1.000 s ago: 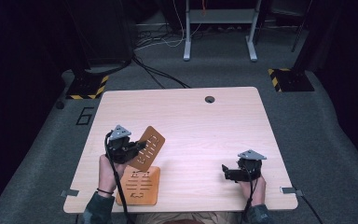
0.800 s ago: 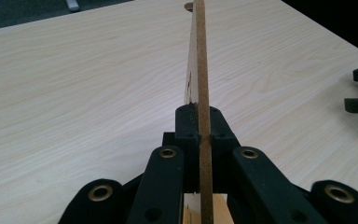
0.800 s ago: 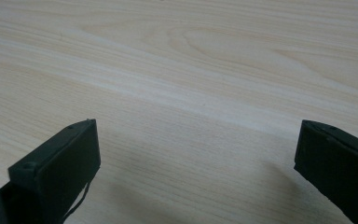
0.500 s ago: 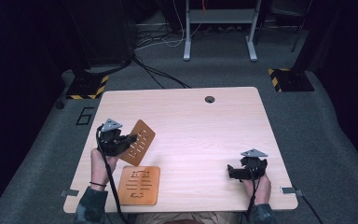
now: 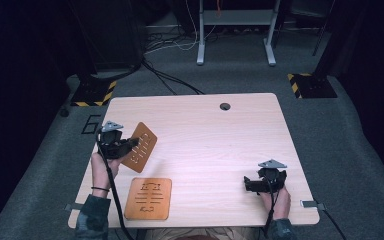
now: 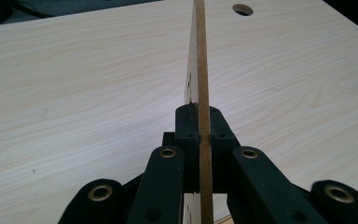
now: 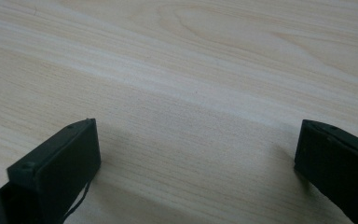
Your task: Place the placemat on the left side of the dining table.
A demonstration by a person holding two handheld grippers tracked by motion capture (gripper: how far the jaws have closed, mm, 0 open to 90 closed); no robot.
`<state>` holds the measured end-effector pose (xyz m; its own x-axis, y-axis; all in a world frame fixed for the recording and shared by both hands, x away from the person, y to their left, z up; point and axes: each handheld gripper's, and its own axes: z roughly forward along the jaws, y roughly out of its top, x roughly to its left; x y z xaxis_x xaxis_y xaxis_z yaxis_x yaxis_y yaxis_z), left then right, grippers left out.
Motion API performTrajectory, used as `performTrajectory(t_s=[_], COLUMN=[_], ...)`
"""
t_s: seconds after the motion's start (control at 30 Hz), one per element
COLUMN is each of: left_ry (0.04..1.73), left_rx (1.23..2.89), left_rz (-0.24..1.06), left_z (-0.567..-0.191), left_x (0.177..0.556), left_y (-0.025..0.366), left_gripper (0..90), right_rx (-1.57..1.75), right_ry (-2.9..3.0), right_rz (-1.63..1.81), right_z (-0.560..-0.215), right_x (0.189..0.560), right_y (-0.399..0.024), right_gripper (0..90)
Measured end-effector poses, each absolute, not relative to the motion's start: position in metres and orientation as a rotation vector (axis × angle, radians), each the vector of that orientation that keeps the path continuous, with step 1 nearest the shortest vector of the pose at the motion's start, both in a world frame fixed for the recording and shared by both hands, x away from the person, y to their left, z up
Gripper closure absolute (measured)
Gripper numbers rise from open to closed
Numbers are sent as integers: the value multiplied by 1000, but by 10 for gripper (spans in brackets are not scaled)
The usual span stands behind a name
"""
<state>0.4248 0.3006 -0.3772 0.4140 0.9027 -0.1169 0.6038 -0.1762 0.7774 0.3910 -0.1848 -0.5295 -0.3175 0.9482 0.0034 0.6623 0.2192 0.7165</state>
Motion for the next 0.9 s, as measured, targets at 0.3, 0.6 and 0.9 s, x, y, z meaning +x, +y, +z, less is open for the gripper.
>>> performTrajectory(t_s=[0.3, 0.6, 0.9], left_ry=[1410, 1515, 1622], left_rx=[1836, 1809, 1771], left_rz=[439, 395, 352], left_z=[-389, -399, -409], left_x=[449, 467, 487], left_y=[327, 349, 371], left_gripper=[860, 860, 860], right_rx=[1484, 1484, 1485], right_ry=[2056, 2056, 2056], right_rz=[868, 868, 869], right_z=[-530, -530, -530], right_x=[391, 391, 391], right_y=[-185, -185, -185], right_gripper=[0, 0, 0])
